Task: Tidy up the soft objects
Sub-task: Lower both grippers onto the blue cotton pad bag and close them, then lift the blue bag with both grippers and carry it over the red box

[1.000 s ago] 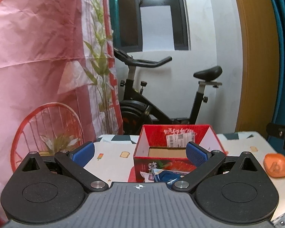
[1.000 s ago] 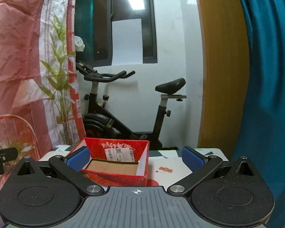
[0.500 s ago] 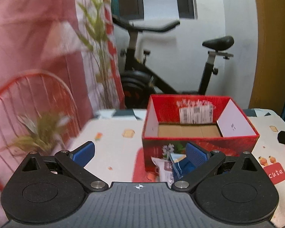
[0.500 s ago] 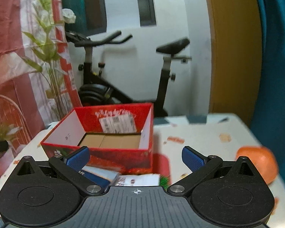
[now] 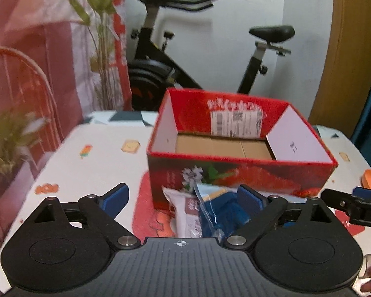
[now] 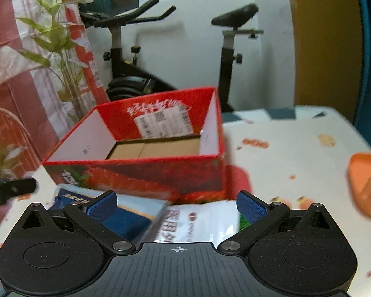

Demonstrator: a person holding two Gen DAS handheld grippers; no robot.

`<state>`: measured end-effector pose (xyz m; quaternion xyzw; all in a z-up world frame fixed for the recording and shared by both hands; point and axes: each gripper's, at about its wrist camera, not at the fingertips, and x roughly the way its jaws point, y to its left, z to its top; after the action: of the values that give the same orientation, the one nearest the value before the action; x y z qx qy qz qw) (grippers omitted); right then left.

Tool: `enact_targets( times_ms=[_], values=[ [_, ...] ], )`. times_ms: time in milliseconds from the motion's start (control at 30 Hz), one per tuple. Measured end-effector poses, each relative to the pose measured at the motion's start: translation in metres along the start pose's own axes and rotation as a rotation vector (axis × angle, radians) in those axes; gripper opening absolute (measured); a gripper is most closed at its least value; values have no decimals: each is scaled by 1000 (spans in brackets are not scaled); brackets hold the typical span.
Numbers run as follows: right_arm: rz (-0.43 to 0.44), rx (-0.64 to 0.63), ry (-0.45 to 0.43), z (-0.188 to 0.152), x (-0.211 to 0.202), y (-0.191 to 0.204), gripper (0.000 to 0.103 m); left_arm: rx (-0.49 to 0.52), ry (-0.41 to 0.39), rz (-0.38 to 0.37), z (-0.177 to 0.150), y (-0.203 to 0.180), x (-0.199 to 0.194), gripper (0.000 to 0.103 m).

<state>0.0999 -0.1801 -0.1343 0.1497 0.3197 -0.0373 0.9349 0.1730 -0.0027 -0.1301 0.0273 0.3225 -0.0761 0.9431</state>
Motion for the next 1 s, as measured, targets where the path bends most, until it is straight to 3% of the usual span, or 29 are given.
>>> enact_targets(
  times_ms=[167, 267, 333, 467, 567, 700, 1000],
  values=[
    [-17, -31, 47, -5, 15, 7, 103, -10, 70, -60, -4, 2, 18, 73],
    [27, -29, 61, -9, 17, 8, 103, -11, 99, -88, -5, 5, 24, 58],
    [55, -28, 58, -13, 15, 10, 101, -5, 111, -107, -4, 3, 25, 56],
    [111, -36, 71, -14, 17, 11, 83, 8, 124, -155, -3, 2, 25, 52],
    [157, -24, 86, -14, 17, 9, 74, -34, 151, -213, -8, 5, 28, 52],
    [201, 8, 118, -21, 18, 6, 74, -67, 189, -273, -16, 4, 29, 52],
    [244, 96, 150, -32, 19, -16, 74, -125, 232, -313, -19, 3, 26, 52]
  ],
)
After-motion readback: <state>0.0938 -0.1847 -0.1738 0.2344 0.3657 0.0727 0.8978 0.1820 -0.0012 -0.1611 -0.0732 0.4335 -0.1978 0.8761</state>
